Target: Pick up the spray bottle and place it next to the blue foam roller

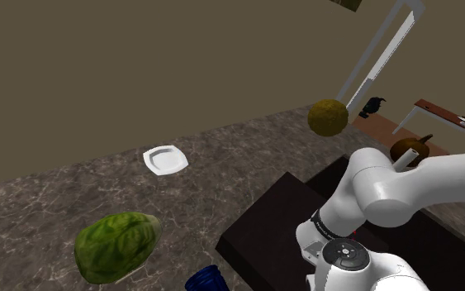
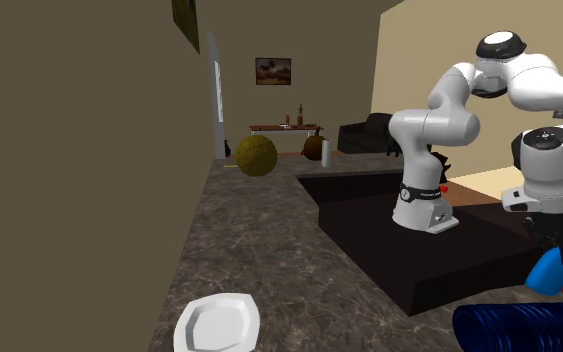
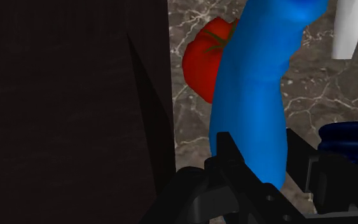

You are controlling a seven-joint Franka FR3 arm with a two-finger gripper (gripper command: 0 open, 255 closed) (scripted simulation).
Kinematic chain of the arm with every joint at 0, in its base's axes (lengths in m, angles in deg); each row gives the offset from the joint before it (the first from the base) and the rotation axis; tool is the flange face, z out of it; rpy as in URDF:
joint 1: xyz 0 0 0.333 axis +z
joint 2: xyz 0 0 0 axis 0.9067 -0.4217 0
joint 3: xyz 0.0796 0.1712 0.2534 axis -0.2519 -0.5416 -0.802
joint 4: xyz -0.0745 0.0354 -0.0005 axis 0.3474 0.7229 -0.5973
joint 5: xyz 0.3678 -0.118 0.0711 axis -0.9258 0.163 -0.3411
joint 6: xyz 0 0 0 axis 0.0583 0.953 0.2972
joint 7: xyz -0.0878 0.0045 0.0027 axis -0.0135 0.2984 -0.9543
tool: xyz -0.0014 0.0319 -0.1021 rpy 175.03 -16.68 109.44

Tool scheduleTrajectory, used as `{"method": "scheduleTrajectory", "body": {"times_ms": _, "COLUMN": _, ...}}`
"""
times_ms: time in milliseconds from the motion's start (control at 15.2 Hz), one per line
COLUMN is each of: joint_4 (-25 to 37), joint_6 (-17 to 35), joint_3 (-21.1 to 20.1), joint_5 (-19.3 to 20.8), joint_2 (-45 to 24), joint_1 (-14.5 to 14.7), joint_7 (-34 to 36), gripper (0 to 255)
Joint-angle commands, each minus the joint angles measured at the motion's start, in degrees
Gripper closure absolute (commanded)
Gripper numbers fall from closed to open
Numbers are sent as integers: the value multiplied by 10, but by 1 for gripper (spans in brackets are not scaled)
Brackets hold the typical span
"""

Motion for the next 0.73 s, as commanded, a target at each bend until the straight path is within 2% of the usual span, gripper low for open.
{"method": "scheduleTrajectory", "body": {"times_ms": 0, "joint_4": 7, "joint_6": 5, "joint_3": -34, "joint_5": -23, "joint_2": -3, "joint_1": -19, "joint_7": -12, "gripper": 255}}
{"method": "scheduleTrajectory", "body": {"times_ms": 66, "joint_4": 10, "joint_6": 6, "joint_3": -45, "joint_5": -31, "joint_2": -3, "joint_1": -27, "joint_7": -17, "gripper": 255}}
{"method": "scheduleTrajectory", "body": {"times_ms": 528, "joint_4": 10, "joint_6": 7, "joint_3": -45, "joint_5": -31, "joint_2": -3, "joint_1": -27, "joint_7": -17, "gripper": 255}}
{"method": "scheduleTrajectory", "body": {"times_ms": 594, "joint_4": 10, "joint_6": 7, "joint_3": -45, "joint_5": -30, "joint_2": -3, "joint_1": -27, "joint_7": -17, "gripper": 0}}
{"method": "scheduleTrajectory", "body": {"times_ms": 660, "joint_4": 10, "joint_6": 7, "joint_3": -45, "joint_5": -31, "joint_2": -3, "joint_1": -27, "joint_7": -17, "gripper": 0}}
